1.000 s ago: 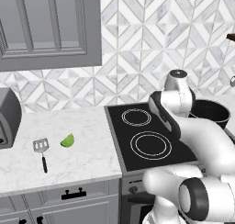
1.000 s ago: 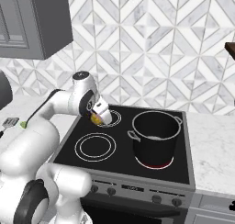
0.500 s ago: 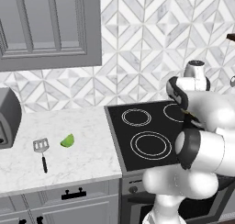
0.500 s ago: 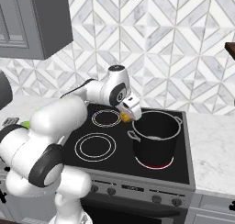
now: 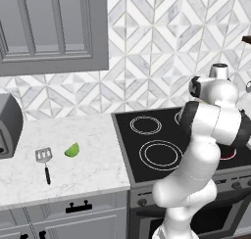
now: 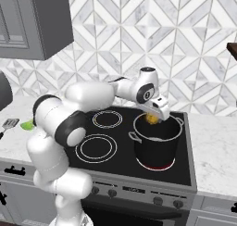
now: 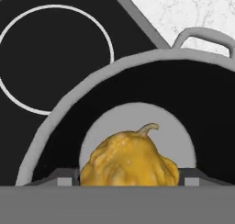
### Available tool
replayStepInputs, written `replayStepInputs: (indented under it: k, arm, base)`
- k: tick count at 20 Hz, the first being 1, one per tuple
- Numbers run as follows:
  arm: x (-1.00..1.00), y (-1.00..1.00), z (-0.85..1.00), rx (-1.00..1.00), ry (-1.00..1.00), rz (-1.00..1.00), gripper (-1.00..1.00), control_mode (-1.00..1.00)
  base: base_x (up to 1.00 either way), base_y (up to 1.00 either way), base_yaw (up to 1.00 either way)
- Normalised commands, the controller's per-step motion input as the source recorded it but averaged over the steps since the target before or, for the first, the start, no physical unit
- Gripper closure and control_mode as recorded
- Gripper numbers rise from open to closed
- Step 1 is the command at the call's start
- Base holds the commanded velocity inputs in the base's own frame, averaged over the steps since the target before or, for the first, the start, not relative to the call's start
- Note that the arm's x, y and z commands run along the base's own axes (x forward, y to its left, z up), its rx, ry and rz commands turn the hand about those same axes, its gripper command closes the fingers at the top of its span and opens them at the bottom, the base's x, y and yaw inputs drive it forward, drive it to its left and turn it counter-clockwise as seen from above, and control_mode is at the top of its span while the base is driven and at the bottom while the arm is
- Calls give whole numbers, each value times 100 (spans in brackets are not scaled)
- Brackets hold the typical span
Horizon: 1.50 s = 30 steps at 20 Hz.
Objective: Put the lemon wedge and squash in the pot. Retrieve the spatula and lightly stir the vegetables in the pot.
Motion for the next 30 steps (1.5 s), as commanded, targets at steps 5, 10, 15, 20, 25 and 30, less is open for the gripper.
replayStepInputs:
  k: [5,10,15,20,25,30]
  arm:
    - [18,-68,-76,0,8,0,100,-100]
    - [11,-56,-55,2,3,0,100,-100]
    - [-70,-15,-35,4,0,0,100,-100]
    - [-91,6,-46,1,0,0,-100,-100]
    - [-11,12,-59,0,3,0,-100,-100]
    - [-20,0,-7,0,-6,0,-100,-100]
  base:
    - [0,0,0]
    - [0,0,0]
    - [0,0,0]
    - [0,0,0]
    - [0,0,0]
    - [0,0,0]
